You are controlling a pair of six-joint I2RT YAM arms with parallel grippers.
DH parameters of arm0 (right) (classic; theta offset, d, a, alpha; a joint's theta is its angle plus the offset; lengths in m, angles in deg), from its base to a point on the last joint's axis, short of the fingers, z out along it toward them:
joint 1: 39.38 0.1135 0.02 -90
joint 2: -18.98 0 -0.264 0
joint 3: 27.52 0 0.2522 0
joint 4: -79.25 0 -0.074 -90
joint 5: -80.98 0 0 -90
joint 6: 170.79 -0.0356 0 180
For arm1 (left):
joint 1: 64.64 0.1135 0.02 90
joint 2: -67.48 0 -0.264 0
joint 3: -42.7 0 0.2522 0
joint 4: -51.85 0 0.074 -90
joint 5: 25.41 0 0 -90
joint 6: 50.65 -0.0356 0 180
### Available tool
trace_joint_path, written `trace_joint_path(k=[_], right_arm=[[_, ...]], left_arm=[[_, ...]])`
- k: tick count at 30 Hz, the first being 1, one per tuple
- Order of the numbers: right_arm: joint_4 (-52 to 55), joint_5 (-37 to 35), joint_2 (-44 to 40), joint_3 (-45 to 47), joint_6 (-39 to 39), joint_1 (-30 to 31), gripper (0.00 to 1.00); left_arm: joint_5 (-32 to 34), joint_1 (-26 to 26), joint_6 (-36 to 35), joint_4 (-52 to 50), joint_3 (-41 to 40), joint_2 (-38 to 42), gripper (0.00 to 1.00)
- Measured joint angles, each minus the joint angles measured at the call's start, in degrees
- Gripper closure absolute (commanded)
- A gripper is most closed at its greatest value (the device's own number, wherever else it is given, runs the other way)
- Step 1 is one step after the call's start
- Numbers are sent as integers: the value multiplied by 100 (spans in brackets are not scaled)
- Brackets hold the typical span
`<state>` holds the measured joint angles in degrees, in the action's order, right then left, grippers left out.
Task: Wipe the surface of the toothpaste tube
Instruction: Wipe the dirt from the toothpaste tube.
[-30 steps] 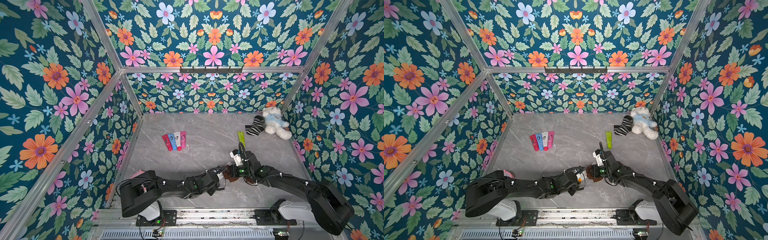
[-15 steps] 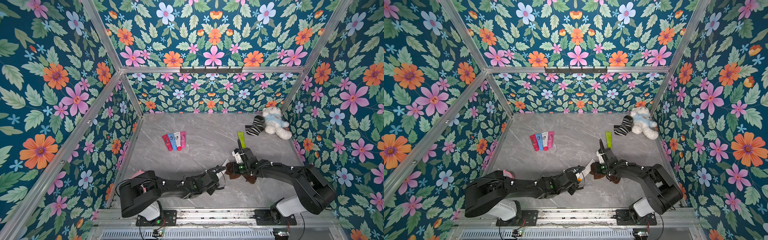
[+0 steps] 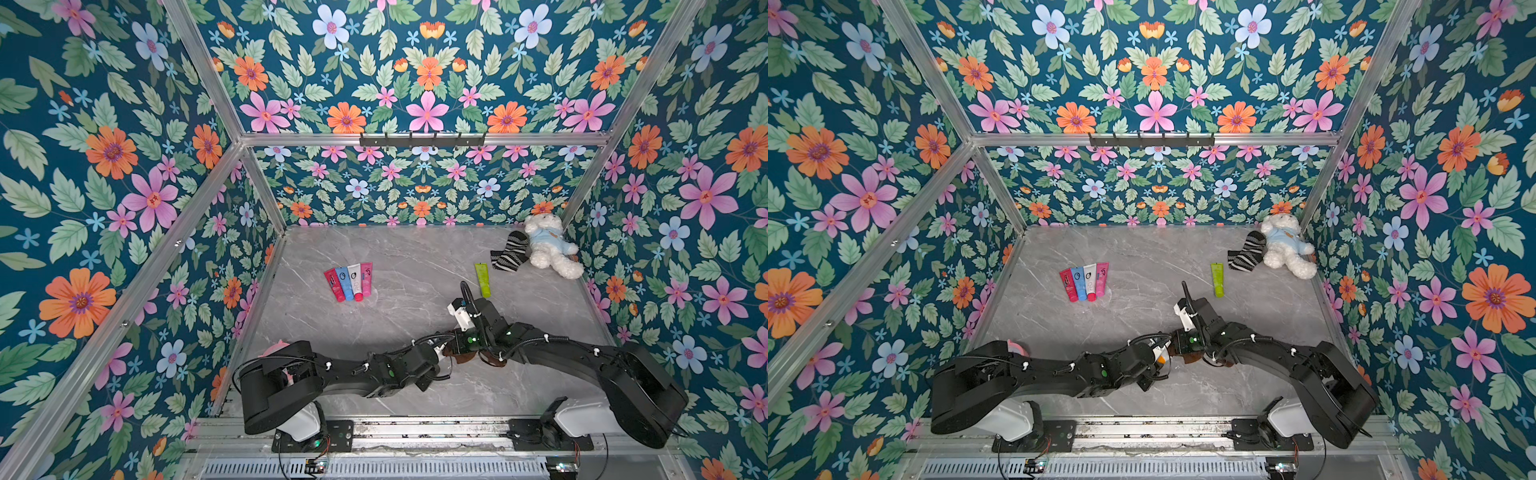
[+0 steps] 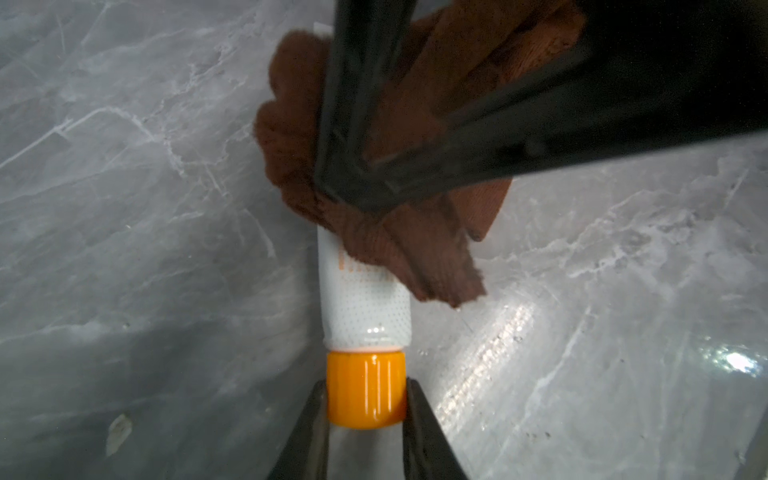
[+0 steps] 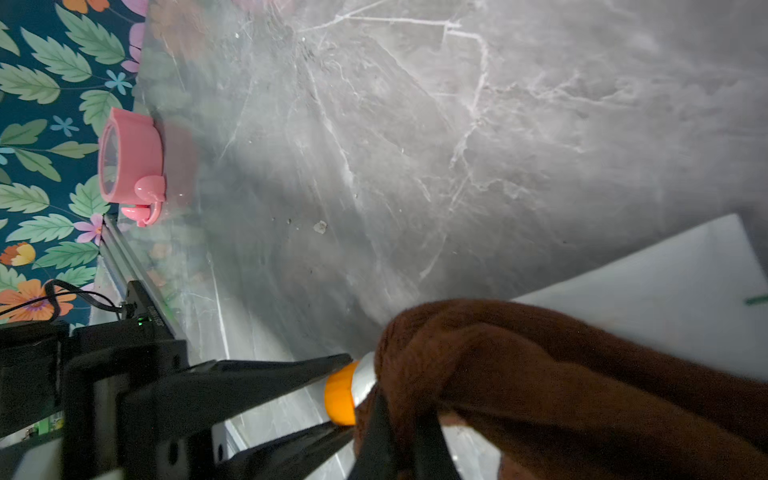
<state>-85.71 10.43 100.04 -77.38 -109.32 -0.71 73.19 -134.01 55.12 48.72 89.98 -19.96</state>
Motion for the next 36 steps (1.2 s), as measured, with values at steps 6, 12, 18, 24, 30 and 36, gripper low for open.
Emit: trace_joint_path(k=[6,12,18,24,30,36], right_arm=[[-46,-35,577,-186,24,-105,100],[61,-575,758,-313,28,-695,100],[496,-1207,317,-166,46,-824,100],[356,-570,-330,221,-7,-278,100],[-153,50,-374,380,-175,68,100],[-280,70,31,282,-260,48,100]], left_arm=[[-55,0,0,-46,-42,42,100],[-105,-2,-26,20,-63,94,100],[-133,-11,-24,22,-76,151,100],[-111,-11,-20,2,-76,142,100],[-101,-9,-20,4,-72,138,100],[-105,-4,-20,2,-92,140,100]])
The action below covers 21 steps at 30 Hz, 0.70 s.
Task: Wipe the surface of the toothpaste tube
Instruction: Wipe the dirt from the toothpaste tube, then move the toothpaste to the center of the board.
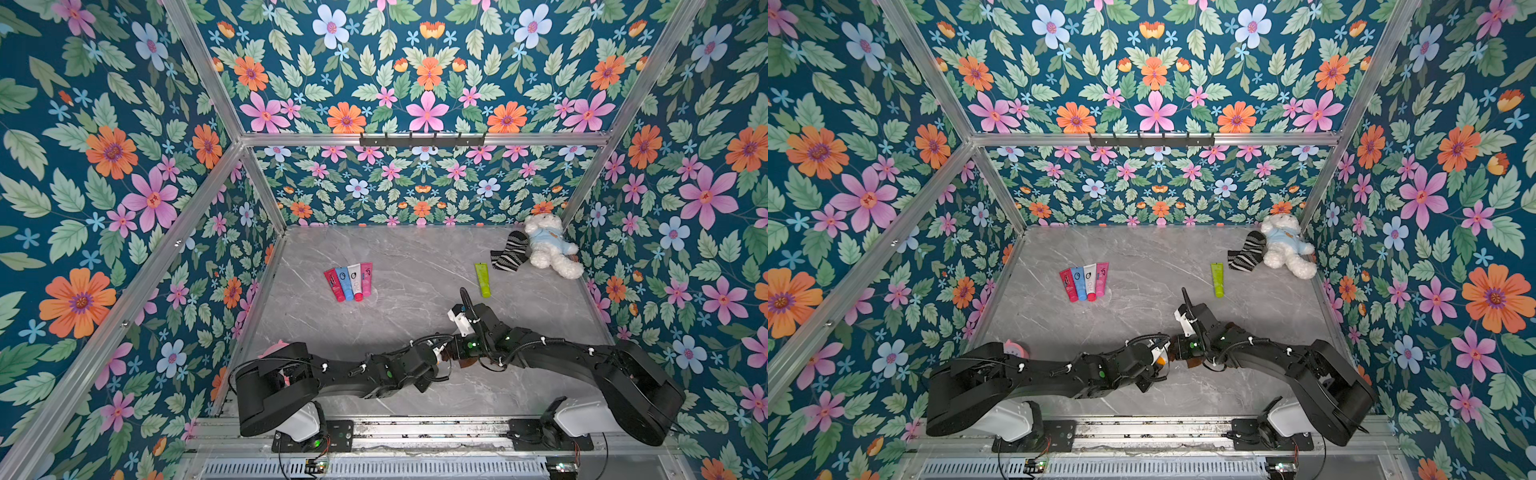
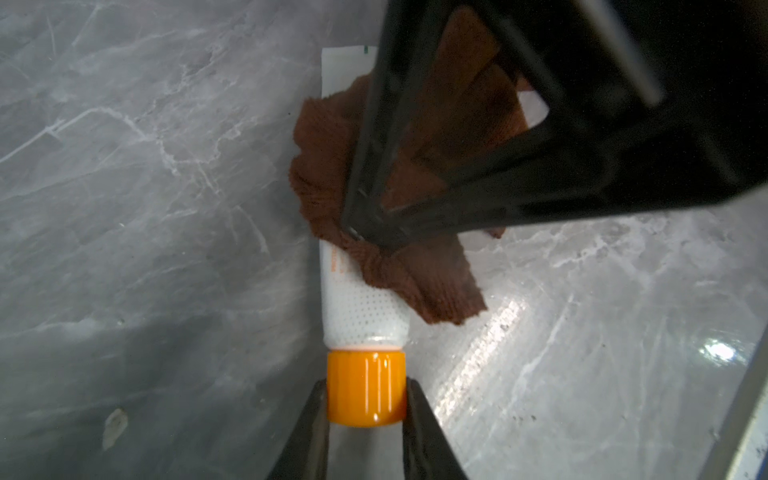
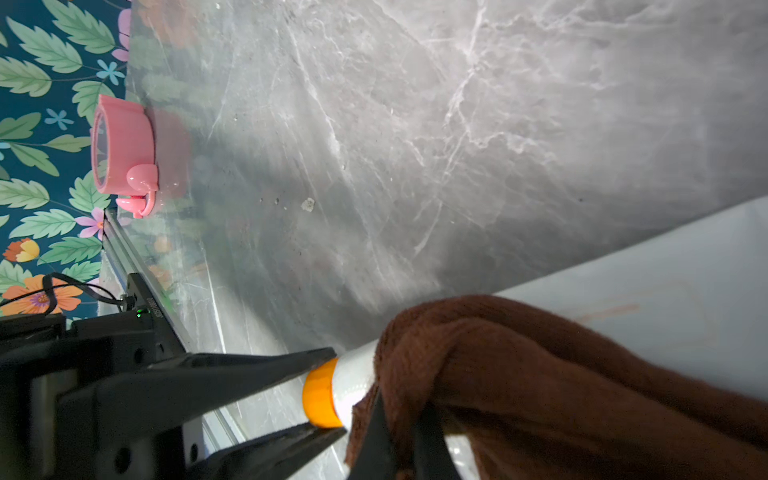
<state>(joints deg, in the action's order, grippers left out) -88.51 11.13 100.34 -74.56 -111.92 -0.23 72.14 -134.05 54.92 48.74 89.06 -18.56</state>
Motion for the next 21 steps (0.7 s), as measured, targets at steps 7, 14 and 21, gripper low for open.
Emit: trace_joint_path(k=[7,14,21], right_arm=[[28,-721,190,-26,26,-570,100],[658,-1296,-391,138,44,-610,100],[1497,-1073,-2109,680,-7,-424,100]], left_arm=[[-4,0,2,2,-33,57,100],[358,2,286,-197,109,140,100],[1185,321,1172,-426,1016,-177,100]])
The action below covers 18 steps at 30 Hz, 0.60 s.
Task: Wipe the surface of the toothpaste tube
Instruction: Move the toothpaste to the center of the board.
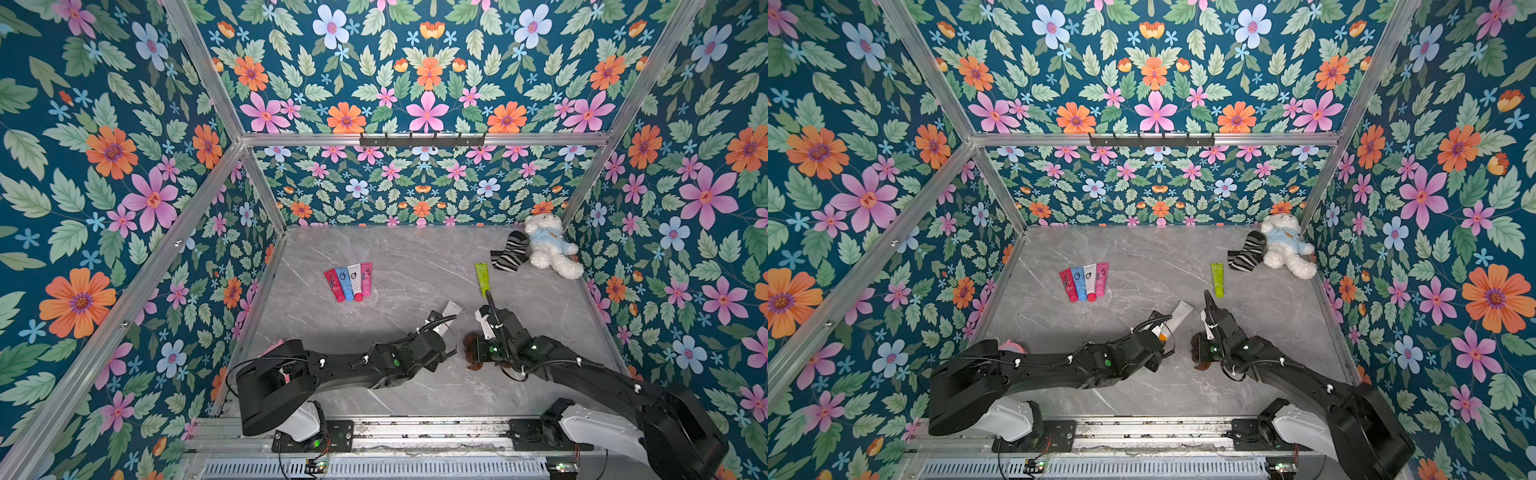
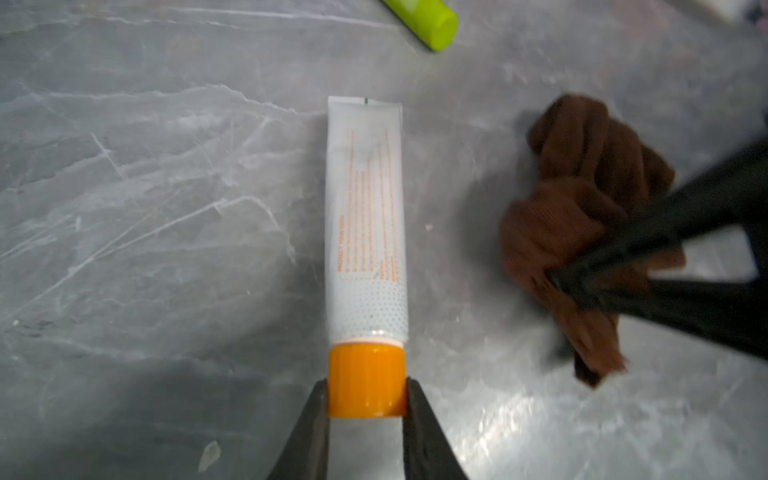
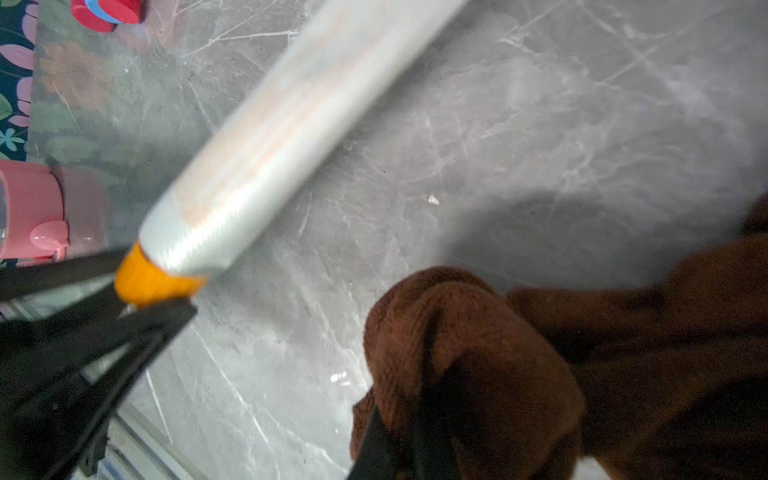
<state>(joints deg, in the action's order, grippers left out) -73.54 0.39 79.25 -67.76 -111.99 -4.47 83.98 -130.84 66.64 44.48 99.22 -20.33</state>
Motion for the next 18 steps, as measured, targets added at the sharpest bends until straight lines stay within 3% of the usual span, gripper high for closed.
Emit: trace_joint_path(k=[10,18], right_arm=[[603,557,-1956,671,-11,11,100],[575,962,-2426,859,31,11,100]], left_arm=[[-356,929,855,98,1591,-1419,100],[-509,1180,1226,212,2942,-2592,100]])
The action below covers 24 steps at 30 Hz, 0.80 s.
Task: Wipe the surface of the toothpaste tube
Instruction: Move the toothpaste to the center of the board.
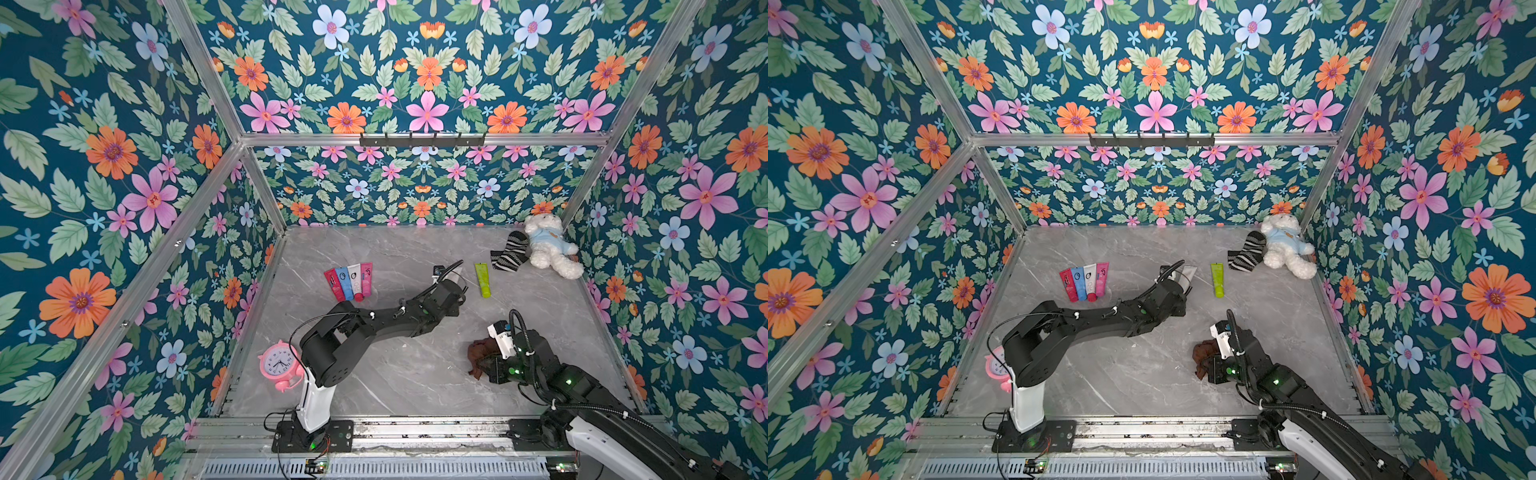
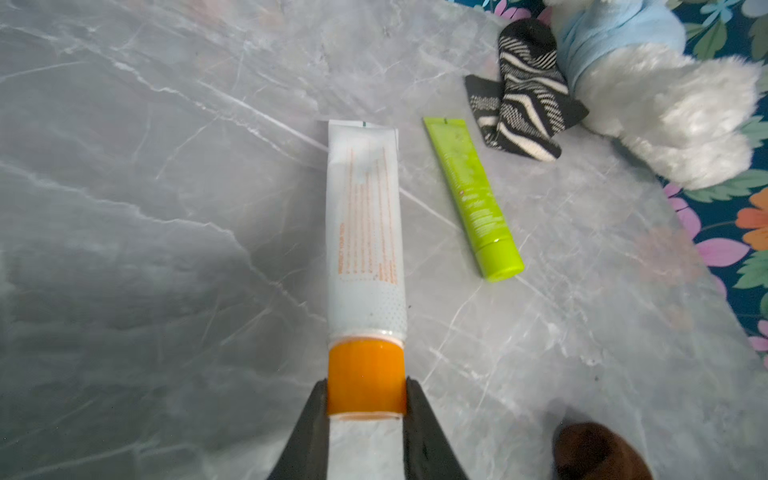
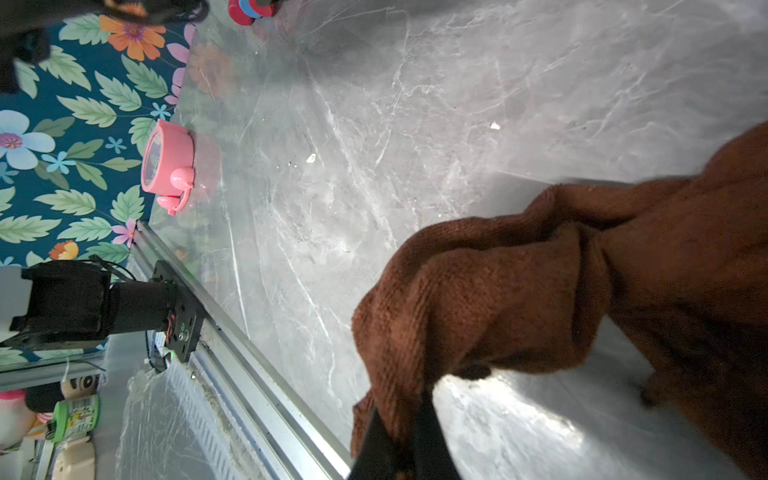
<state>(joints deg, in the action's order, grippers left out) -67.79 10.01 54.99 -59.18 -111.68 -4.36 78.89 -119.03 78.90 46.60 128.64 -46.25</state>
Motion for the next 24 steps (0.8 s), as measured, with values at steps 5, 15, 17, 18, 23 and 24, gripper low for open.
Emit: trace_joint_path(k=[5,15,17,18,23,24], right_arm=[[-17,85,-153,48,0,0,100],[-22,140,-221,63,0,0,100],[-24,153,-243,70,0,0,100],[-22,153,-243,72,0,0,100],[-26,153,-232,72,0,0,100],[-26,153,-232,72,0,0,100]], left_arm=[[-166,103,249,50,581,-634,100],[-636,66,695,586,1012,-1397,96],[-667,57,728,671,1038,-1443,82],[-684,48,748,713,1045,-1462,78],[-975,11,807,999,1099,-1582,44],[-999,11,811,1047,1091,-1578,39]])
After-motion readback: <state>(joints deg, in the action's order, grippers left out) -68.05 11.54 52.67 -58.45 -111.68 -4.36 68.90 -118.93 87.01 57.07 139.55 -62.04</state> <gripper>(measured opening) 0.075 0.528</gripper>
